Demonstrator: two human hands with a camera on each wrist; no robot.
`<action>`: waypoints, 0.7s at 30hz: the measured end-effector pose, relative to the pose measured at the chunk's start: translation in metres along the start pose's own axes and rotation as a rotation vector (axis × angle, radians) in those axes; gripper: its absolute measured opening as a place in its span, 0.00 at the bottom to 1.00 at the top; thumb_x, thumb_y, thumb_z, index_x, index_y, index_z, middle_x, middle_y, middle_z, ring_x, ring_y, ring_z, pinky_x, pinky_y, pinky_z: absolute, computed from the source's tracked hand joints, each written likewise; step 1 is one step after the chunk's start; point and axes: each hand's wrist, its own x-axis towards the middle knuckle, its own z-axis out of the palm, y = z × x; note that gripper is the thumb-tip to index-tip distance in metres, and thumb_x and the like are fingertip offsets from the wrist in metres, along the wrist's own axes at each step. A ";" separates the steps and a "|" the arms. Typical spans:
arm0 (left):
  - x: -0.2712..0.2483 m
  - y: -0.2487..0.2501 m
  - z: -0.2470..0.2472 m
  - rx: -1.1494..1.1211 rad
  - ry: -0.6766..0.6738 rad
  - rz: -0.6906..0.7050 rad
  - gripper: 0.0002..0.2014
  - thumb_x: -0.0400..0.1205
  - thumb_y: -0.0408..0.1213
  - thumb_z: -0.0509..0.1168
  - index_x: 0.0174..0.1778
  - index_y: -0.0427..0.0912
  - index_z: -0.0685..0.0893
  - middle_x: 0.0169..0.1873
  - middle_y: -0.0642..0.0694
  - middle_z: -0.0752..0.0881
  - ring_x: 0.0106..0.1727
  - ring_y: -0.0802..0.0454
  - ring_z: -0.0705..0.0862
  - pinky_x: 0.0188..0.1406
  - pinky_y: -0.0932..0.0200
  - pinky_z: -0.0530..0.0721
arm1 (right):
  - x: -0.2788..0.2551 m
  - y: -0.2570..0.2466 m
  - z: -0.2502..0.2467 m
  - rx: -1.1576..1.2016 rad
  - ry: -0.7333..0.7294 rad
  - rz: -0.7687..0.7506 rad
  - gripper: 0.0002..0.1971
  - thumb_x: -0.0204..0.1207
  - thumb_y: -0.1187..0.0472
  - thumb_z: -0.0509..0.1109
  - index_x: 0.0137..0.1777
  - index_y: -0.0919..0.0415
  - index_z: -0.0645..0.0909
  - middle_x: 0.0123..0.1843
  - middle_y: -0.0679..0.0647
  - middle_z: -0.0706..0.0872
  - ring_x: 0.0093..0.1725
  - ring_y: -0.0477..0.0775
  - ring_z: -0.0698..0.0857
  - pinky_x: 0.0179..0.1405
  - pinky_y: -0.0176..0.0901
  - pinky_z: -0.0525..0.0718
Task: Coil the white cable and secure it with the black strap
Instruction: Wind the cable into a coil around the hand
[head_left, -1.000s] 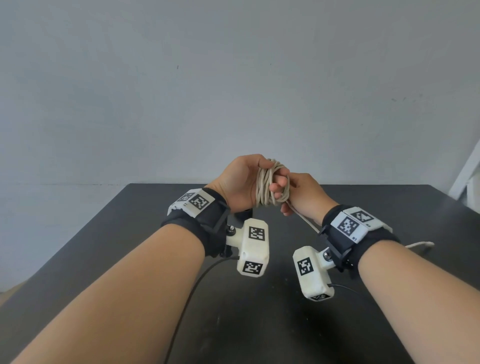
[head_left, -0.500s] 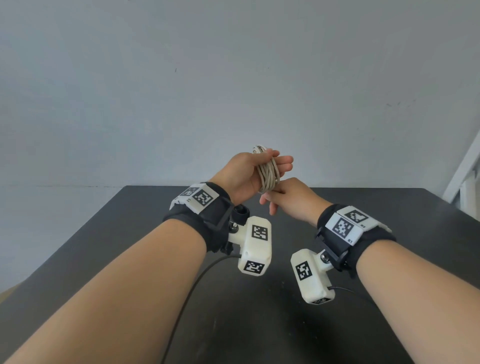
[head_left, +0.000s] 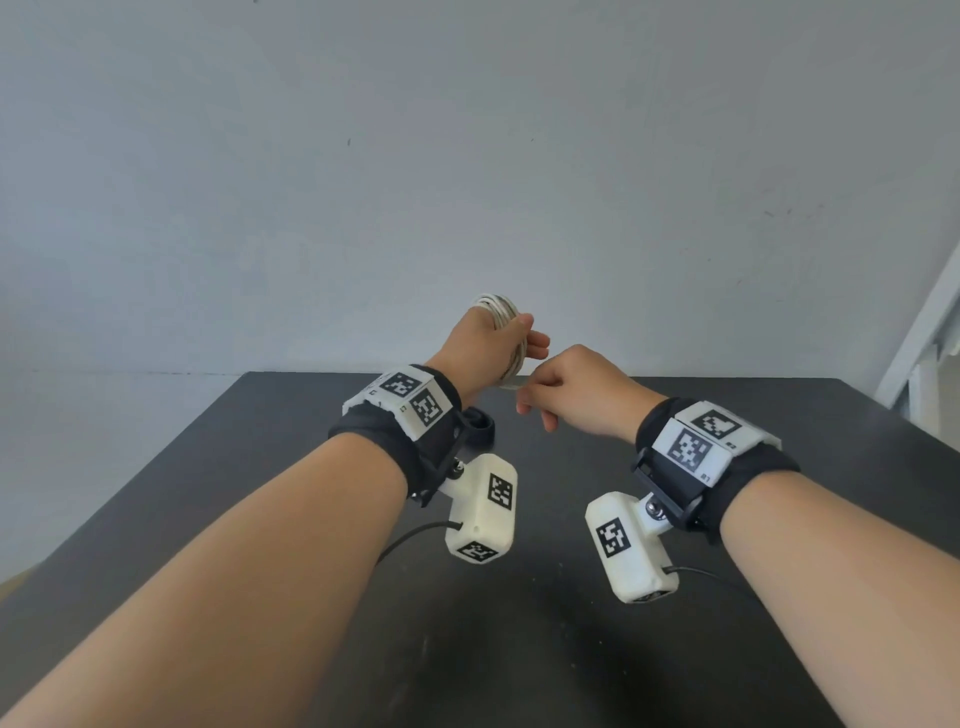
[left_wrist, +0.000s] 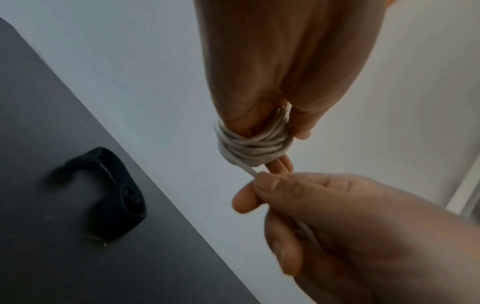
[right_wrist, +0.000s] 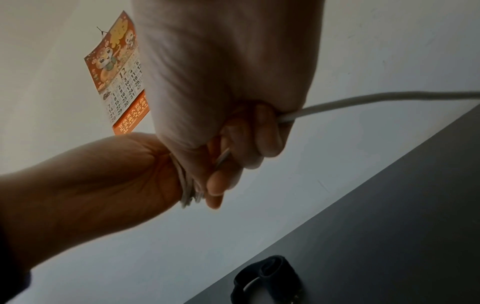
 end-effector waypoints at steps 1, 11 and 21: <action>0.001 -0.002 -0.001 0.012 -0.001 -0.013 0.17 0.87 0.40 0.56 0.42 0.36 0.86 0.48 0.38 0.90 0.51 0.44 0.88 0.59 0.48 0.85 | 0.000 -0.001 0.000 -0.009 -0.004 -0.004 0.12 0.77 0.59 0.65 0.41 0.59 0.90 0.23 0.46 0.83 0.25 0.39 0.76 0.30 0.36 0.68; 0.008 -0.028 -0.018 0.222 -0.048 -0.139 0.18 0.85 0.44 0.57 0.41 0.34 0.83 0.45 0.41 0.91 0.48 0.44 0.89 0.57 0.52 0.84 | 0.002 -0.005 -0.013 0.022 0.046 -0.073 0.08 0.75 0.56 0.72 0.38 0.58 0.90 0.23 0.46 0.81 0.19 0.37 0.73 0.28 0.33 0.69; -0.002 -0.027 -0.017 -0.028 -0.366 -0.325 0.29 0.88 0.53 0.42 0.43 0.32 0.78 0.22 0.42 0.83 0.21 0.49 0.81 0.22 0.63 0.78 | 0.005 -0.003 -0.013 0.069 0.160 -0.140 0.08 0.74 0.55 0.75 0.39 0.60 0.88 0.24 0.48 0.81 0.25 0.40 0.78 0.28 0.30 0.73</action>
